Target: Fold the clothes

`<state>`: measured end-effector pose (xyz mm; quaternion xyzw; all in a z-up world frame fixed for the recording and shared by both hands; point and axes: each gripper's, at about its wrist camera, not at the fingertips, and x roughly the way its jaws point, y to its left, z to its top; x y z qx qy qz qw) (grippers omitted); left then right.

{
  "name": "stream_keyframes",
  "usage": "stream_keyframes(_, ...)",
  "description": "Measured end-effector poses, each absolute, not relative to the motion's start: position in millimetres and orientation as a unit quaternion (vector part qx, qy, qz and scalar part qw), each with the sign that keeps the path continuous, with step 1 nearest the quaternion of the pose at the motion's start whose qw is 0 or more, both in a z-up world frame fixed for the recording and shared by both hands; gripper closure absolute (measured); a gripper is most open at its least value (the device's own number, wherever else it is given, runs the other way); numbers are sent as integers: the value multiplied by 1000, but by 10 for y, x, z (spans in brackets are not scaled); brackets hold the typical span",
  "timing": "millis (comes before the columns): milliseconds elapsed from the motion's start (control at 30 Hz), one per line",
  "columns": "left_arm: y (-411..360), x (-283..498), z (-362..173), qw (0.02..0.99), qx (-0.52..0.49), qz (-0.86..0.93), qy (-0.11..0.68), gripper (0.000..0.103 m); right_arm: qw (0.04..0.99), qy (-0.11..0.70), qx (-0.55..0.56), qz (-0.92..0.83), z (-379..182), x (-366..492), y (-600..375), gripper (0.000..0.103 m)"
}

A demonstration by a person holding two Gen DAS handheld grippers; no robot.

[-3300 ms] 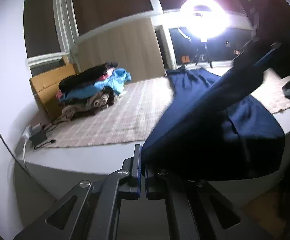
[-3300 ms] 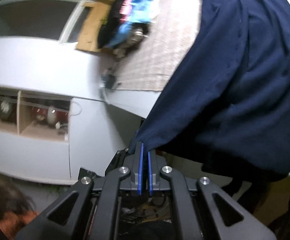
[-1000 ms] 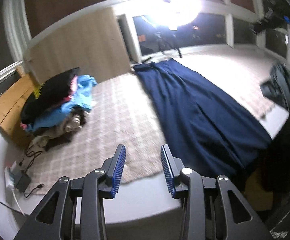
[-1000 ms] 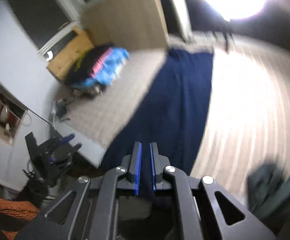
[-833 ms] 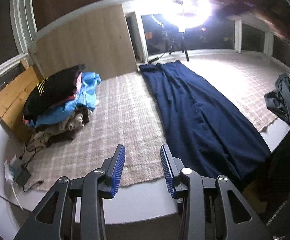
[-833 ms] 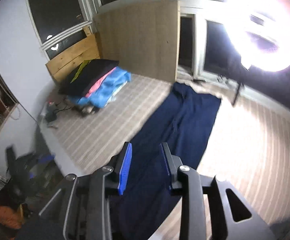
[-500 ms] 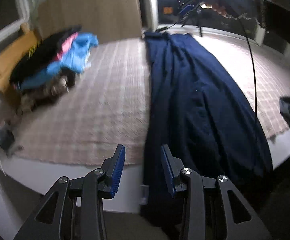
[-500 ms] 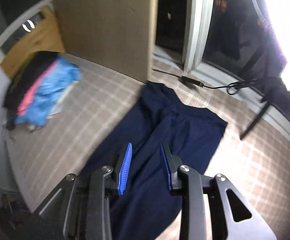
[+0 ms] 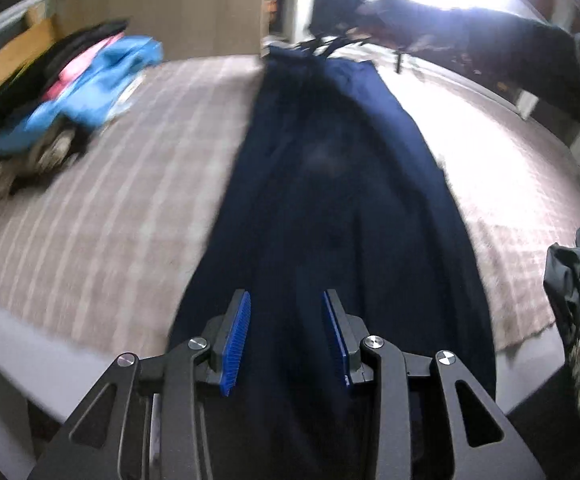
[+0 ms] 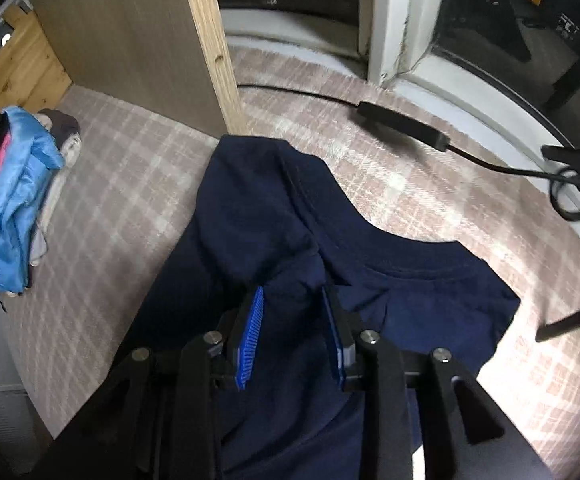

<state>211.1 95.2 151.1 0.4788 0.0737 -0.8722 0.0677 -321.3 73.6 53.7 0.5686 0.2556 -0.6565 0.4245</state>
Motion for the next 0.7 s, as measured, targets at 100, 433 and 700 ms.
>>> stream_keyframes(100,1072,1679,1515,42,458,-886,52,59,420,260,570,-656,486,-3214,699,67)
stream_keyframes(433,1088,471,1286,51,434,-899,32,58,450,235,543,-669,708,-3148,712,97)
stream_keyframes(700,982,-84,1094,59,443,-893,60,72,445,243,537,-674,820,-3131,669,97)
